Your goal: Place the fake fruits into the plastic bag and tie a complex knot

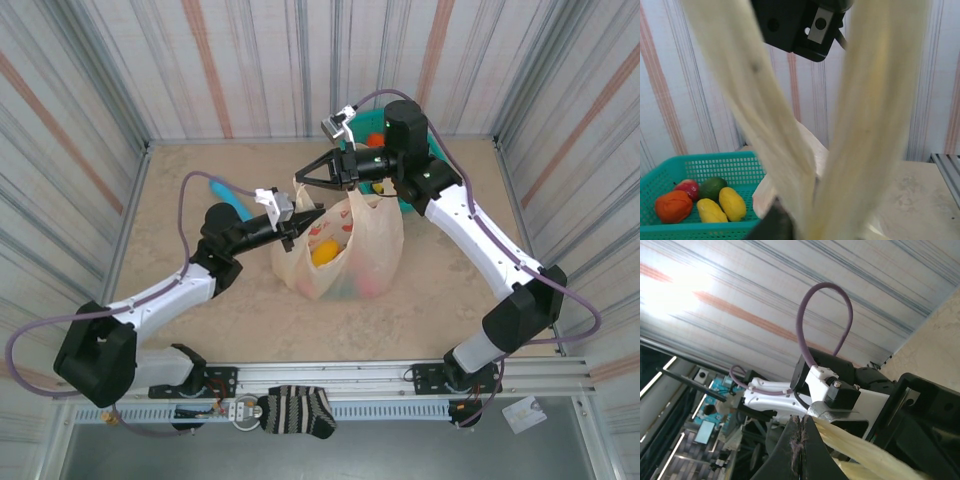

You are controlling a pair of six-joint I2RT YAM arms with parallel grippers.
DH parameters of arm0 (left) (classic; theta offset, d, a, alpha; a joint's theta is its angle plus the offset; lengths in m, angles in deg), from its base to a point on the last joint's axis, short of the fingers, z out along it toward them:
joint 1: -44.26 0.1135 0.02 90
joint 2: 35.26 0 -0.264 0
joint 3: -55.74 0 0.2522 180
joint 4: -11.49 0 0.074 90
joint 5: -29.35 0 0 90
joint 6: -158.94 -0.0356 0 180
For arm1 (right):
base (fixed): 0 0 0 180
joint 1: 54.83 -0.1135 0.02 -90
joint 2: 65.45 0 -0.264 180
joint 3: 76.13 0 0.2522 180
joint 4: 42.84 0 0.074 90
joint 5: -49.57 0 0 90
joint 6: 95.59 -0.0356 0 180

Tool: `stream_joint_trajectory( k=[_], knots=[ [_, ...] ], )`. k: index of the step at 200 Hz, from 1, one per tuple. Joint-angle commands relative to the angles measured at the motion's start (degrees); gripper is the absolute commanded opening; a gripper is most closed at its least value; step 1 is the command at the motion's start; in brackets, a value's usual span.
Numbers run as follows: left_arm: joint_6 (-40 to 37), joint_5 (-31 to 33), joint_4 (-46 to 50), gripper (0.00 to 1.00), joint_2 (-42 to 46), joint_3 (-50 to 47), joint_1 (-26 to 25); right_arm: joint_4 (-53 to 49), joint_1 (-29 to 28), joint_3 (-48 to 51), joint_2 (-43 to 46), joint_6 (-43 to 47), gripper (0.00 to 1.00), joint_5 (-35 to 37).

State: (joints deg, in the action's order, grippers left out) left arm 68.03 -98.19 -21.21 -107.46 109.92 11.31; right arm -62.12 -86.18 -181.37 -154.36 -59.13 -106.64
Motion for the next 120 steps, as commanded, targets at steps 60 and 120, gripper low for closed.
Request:
stream_joint_trajectory(
  k=[60, 120],
  knots=[
    [-1.84, 25.99, 19.44, 0.0, 6.24, 5.85, -2.57, -9.01, 3.35, 2.71, 7.62, 11.74, 0.56, 17.94],
    [1.56, 44.85, 36.2, 0.0, 6.8, 12.96, -6.02, -15.66, -5.5, -0.1, 9.38, 26.78, 0.88, 38.37]
  ],
)
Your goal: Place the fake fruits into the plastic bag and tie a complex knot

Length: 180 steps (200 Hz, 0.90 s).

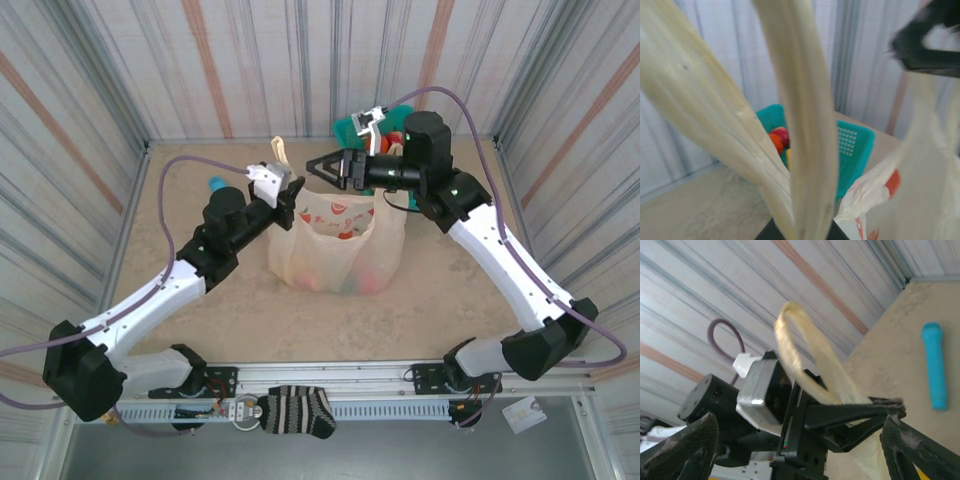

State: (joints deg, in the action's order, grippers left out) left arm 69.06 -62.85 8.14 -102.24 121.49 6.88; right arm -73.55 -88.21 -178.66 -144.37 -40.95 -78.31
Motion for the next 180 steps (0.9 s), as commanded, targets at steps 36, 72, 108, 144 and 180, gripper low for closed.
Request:
stream_joint_trajectory(
  k=[36, 72, 108, 144, 180],
  knots=[
    [-2.91, 6.38, 1.46, 0.0, 2.94, -2.33, -2.94, -7.45, -4.85, -8.0, -5.27, 9.13, 0.86, 12.7],
    [-5.3, 3.94, 1.66, 0.0, 2.78, -2.59, -4.16, -7.4, -5.63, -10.87, -8.77, 8.32, 0.85, 11.34],
    [-5.83, 3.68, 3.28, 0.0, 2.21, -1.63, -4.48, -9.01, -7.11, -14.27, -12.41, 7.96, 0.82, 9.87],
    [-6.39, 4.26, 3.65, 0.0, 2.26, -1.54, -4.63, -10.31, -7.22, -16.72, -14.81, 7.43, 0.39, 8.09],
    [-8.88, -1.13, 6.25, 0.23, 3.27, -0.66, -4.55, -7.67, -4.24, -15.98, -14.46, 5.23, 0.01, 2.76]
  ],
)
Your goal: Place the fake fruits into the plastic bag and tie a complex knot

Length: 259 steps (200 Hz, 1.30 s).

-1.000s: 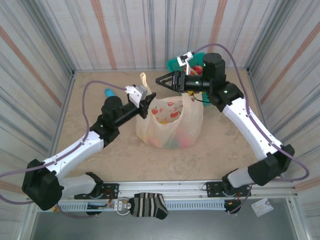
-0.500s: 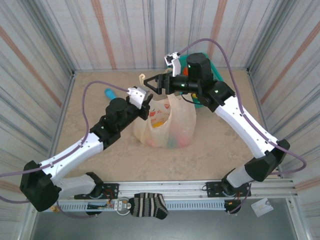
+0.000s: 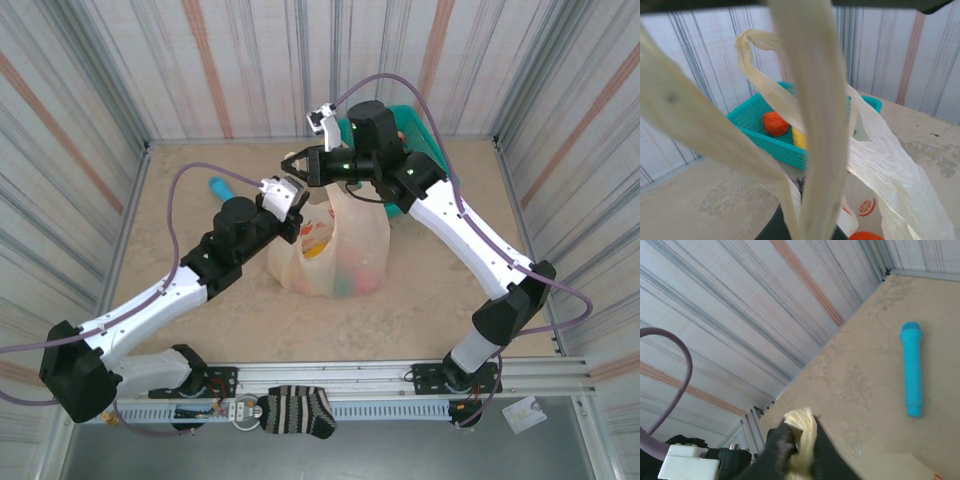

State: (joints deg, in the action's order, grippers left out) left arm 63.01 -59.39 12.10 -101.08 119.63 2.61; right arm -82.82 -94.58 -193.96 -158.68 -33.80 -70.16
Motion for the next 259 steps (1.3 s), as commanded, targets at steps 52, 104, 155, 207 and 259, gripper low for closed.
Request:
stream_joint_trajectory(
  k=[52, 104, 155, 207, 259],
  knots=[
    [0.91, -22.45, 2.31, 0.69, 6.83, -0.03, 9.19, 6.13, 3.93, 0.84, -0.11, -3.49, 0.0, -17.17],
    [-0.94, -33.08, -6.59, 0.65, 4.54, -3.52, 12.89, 8.58, 3.91, 2.25, -0.36, -5.03, 0.0, -20.17],
    [1.61, -39.03, -18.68, 0.48, 0.1, -4.74, 14.75, 10.14, 3.78, 3.69, -0.02, -6.05, 0.0, -22.26],
    [3.87, -42.46, -22.03, 0.15, -1.37, -5.37, 14.54, 10.6, 4.17, 5.05, 0.5, -6.33, 0.0, -21.72],
    [5.7, -28.79, -14.52, 0.0, 2.33, -6.4, 13.09, 9.39, 5.68, 8.64, 7.62, -0.16, 0.55, -8.99]
  ],
)
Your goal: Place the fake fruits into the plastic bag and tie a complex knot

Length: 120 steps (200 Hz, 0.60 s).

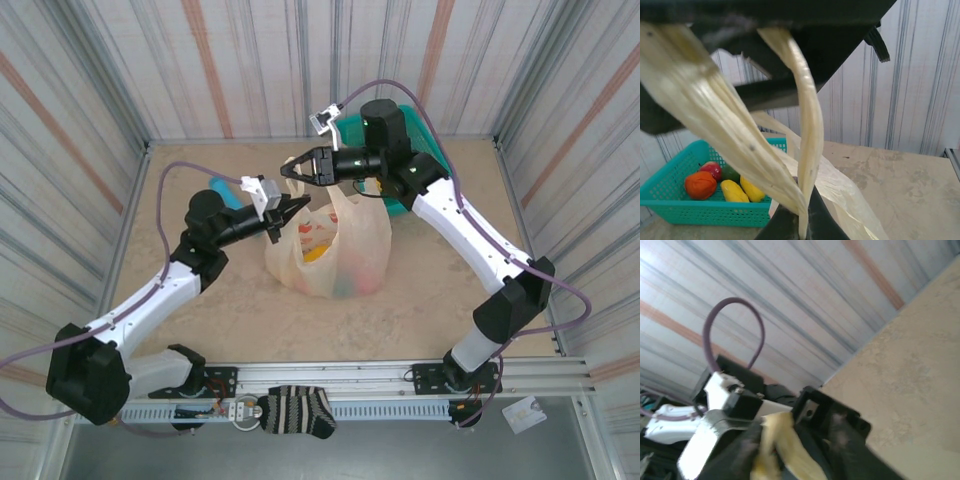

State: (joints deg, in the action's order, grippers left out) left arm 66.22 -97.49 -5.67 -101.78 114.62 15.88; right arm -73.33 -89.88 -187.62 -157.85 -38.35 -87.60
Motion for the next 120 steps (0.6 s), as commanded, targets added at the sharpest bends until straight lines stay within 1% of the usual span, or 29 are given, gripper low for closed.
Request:
stream_joint_trajectory(
  k=[1, 22, 30, 51, 62, 67, 73, 80, 86, 93, 102, 107, 120],
  knots=[
    [2.65, 9.76, 3.5, 0.0, 3.14, -1.37, -0.13, -0.08, 1.01, 2.47, 7.06, 4.59, 0.56, 8.79],
    [4.41, 17.33, 6.76, 0.0, 4.74, -2.49, 0.09, 1.82, 1.53, 7.44, 12.87, 9.54, 0.61, 15.13],
    [4.96, 19.26, 6.92, 0.0, 4.99, -3.05, 0.23, 3.74, 1.76, 10.94, 15.55, 13.4, 0.63, 17.3],
    [6.63, 20.79, 3.92, 0.0, 5.32, -5.17, 0.85, 4.63, 1.84, 17.46, 19.96, 23.85, 0.71, 25.42],
    [7.53, 20.76, 2.44, 0.0, 5.31, -5.8, 1.05, 6.13, 1.58, 21.09, 21.67, 30.42, 0.82, 28.74],
    [7.55, 20.63, 2.13, 0.0, 5.38, -5.99, 1.1, 6.6, 1.25, 22.7, 22.45, 32.71, 0.87, 31.35],
    [7.56, 20.58, 2.0, 0.0, 5.37, -6.05, 1.14, 7.09, 1.22, 23.99, 23.01, 34.57, 0.89, 34.19],
    [7.56, 20.74, 2.0, 0.0, 5.46, -6.26, 1.14, 7.24, 1.79, 25.02, 23.22, 36.15, 0.93, 35.54],
    [7.47, 20.83, 1.87, 0.0, 5.46, -6.48, 1.14, 7.15, 2.89, 25.44, 23.02, 36.52, 0.94, 35.32],
    [7.47, 21.12, 1.59, 0.0, 5.57, -6.82, 1.14, 6.12, 4.56, 25.23, 22.29, 36.31, 0.96, 32.83],
    [7.6, 21.19, 1.09, 0.0, 5.54, -7.19, 1.02, 5.14, 7.0, 24.71, 20.86, 34.67, 1.0, 27.01],
    [7.8, 21.16, 0.83, 0.0, 5.46, -7.33, 1.05, 5.3, 7.97, 24.79, 20.28, 33.84, 0.99, 24.76],
    [8.13, 20.5, 0.67, 0.0, 5.37, -6.92, 1.05, 6.33, 10.42, 24.74, 17.87, 31.01, 0.99, 15.38]
  ],
)
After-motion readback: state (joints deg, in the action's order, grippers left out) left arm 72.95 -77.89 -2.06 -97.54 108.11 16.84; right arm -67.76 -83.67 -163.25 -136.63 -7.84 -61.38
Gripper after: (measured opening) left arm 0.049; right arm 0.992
